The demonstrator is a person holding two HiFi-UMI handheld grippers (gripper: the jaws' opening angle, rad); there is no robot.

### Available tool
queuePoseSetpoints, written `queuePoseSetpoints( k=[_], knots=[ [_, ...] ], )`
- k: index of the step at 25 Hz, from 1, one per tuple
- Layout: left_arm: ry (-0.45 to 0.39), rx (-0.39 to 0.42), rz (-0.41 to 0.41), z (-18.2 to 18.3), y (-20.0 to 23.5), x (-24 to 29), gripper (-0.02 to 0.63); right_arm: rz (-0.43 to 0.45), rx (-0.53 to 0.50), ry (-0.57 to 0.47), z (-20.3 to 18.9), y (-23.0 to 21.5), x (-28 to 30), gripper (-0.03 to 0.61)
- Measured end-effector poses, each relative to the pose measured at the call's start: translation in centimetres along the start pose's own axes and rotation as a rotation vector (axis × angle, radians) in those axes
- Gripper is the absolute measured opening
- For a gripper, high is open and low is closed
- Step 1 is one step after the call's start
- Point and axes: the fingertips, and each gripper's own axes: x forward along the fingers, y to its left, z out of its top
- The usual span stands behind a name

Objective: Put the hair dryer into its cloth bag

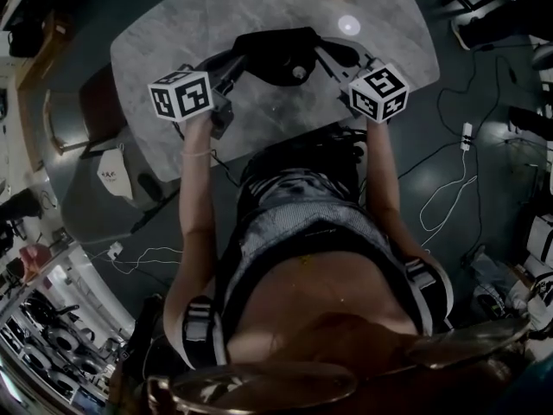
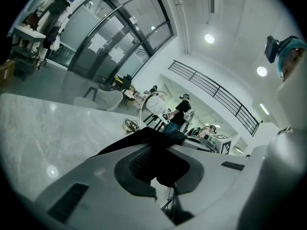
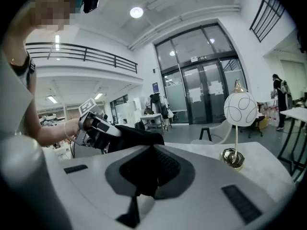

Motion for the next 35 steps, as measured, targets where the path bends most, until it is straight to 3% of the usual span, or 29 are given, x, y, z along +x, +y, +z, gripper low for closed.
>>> queuePoseSetpoints(
  k=[5,9,15,21,29,35],
  knots=[
    [-0.013,-0.003,-0.024,1.3,-0.1,-1.8,0.012,0.057,0.038,-0.042,1.6,1.3,0.9,0.067],
    [0.078,0.113,0.033,0.9,0.4,-3.4,0.012,0.117,0.079,-0.062,2.6,2.5,1.4,0.067],
    [0.134,0.130,0.046,0.4,1.8,-4.1,0.012,0.093,0.040,0.001,2.8,2.5,3.1,0.067],
    [0.061,0.124,0.078,2.9,3.7,-3.3,0.012,0.033,0.102,0.012,2.9,1.0,5.0,0.067],
    [-0.059,0.200,0.140,7.5,5.8,-0.4,0.012,-0.068,0.122,-0.024,4.9,-3.2,7.2,0.067],
    [-0.085,0.254,0.188,6.7,7.0,0.5,0.012,-0.094,0.088,0.028,4.6,-4.7,8.3,0.067]
  ],
)
